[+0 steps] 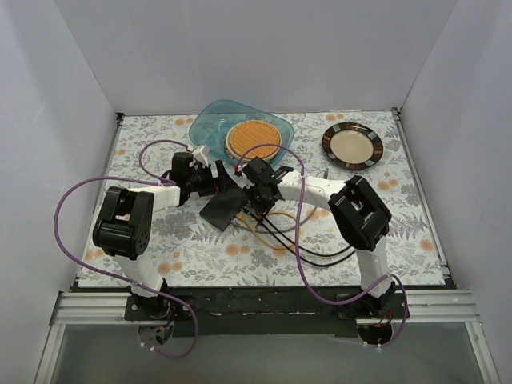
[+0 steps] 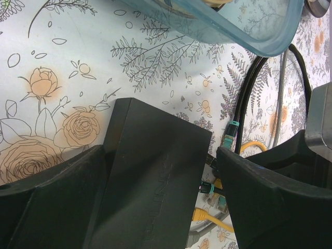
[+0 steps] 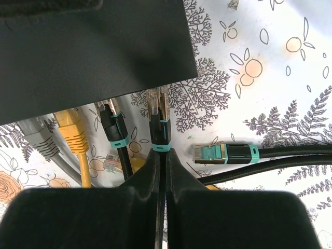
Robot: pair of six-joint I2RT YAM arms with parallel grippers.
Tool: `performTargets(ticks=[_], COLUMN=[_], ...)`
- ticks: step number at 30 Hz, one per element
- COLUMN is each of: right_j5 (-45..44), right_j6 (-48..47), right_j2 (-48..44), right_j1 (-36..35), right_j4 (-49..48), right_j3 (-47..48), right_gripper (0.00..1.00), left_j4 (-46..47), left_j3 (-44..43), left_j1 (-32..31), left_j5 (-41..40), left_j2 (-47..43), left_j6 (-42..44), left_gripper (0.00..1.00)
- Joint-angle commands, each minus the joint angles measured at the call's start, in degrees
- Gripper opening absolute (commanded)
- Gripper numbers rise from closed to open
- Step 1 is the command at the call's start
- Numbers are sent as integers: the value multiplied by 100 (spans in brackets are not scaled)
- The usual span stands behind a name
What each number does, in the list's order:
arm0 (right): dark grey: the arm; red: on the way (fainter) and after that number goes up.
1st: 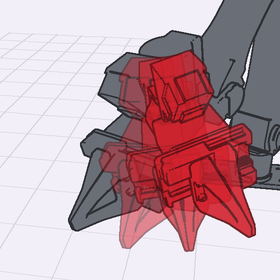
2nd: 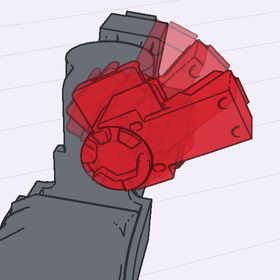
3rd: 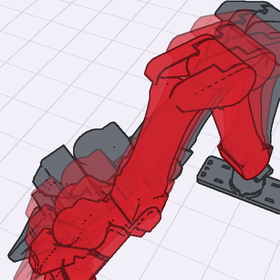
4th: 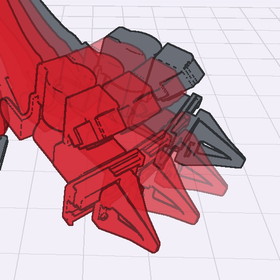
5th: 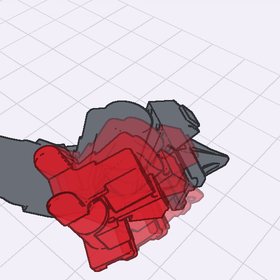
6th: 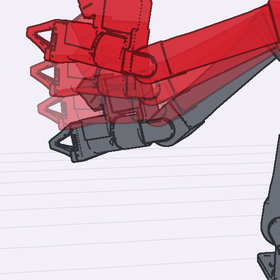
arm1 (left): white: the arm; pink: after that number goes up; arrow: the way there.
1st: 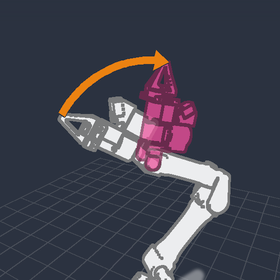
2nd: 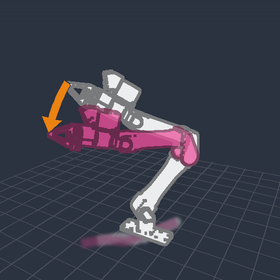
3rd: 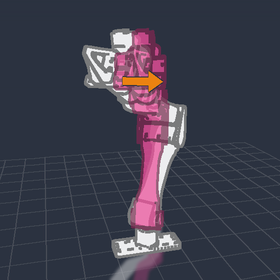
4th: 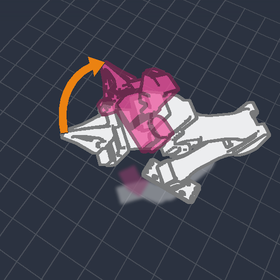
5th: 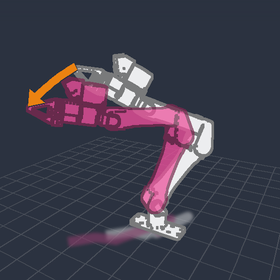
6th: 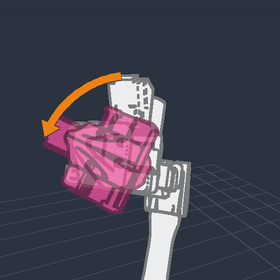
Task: Insert the plug into the switch port
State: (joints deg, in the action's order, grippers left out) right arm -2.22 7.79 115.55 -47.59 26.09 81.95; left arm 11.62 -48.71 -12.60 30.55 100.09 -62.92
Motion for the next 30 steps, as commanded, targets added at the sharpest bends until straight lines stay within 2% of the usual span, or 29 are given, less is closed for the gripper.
performTargets(ticks=[1, 23, 30], right_j5=[107, 125, 73], right_j6=[12, 65, -49], right_j2=[38, 258, 302], right_j1=[-22, -321, -303], right_j4=[-104, -192, -227], right_j3=[102, 391, 418], right_gripper=[1, 1, 1], left_j4=[-10, 69, 34], left_j3=[-25, -42, -33], left_j1=[-58, -76, -85], left_j5=[92, 206, 364], left_j2=[1, 98, 195], left_j6=[51, -10, 183], left_gripper=[89, 88, 79])
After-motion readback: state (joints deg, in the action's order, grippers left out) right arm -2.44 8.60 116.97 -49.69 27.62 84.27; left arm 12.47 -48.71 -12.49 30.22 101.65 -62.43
